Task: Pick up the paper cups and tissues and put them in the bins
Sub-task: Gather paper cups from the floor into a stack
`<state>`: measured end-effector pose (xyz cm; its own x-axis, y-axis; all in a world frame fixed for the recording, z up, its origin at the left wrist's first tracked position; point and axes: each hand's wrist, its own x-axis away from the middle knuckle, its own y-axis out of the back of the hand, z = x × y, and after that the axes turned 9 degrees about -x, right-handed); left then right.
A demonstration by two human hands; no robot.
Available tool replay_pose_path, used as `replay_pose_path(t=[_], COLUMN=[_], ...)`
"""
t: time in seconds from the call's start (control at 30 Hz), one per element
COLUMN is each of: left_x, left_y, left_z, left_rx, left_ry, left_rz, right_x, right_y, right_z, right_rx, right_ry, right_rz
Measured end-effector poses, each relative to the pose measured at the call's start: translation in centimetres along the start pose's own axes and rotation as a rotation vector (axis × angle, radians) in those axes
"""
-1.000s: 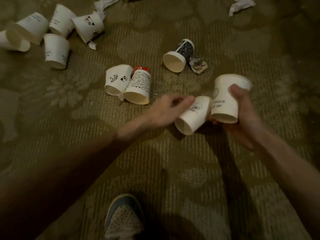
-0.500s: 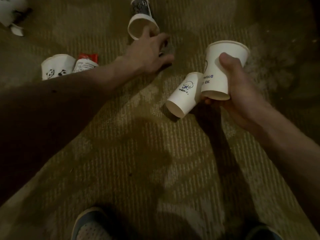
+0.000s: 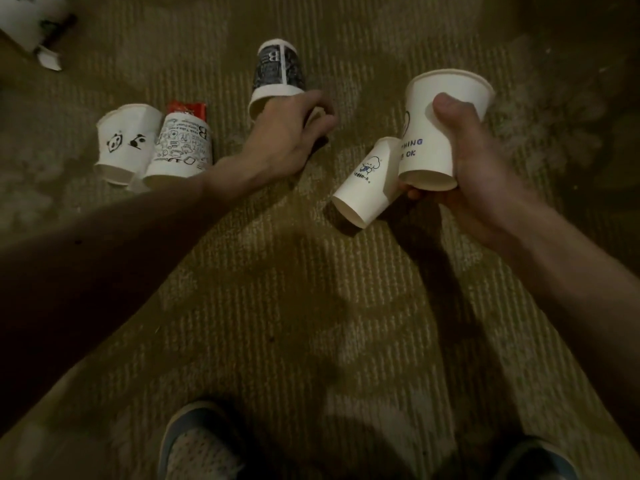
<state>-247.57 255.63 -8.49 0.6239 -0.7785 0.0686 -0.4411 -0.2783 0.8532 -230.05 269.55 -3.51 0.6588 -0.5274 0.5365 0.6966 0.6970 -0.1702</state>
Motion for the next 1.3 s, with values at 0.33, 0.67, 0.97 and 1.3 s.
replay_pose_path(t=[0.33,0.67,0.97,1.3], left_x=[6.3,9.3,7.3,4.0], left_y=[1.0,4.4,6.3,6.8], left_z=[-2.7,-9.2,-19.5,-39.6], left_rx=[0.239,0.587,0.482,0.357], left_ry=[0.113,0.254,-0.044,-0.593], left_rz=[0.022,0.26,0.225,0.191], right_x=[3.0,6.8,13.6,25.9], right_y=[-1.5,0.5,8.4,22.8], right_z=[-0.3,2.1,8.4,17.9], right_rx=[-0.003,-0.144,-0.053,0.079], right_ry=[-0.002,0.077,0.184,0.476], right_rz=[0.053,0.203,0.075,-0.335])
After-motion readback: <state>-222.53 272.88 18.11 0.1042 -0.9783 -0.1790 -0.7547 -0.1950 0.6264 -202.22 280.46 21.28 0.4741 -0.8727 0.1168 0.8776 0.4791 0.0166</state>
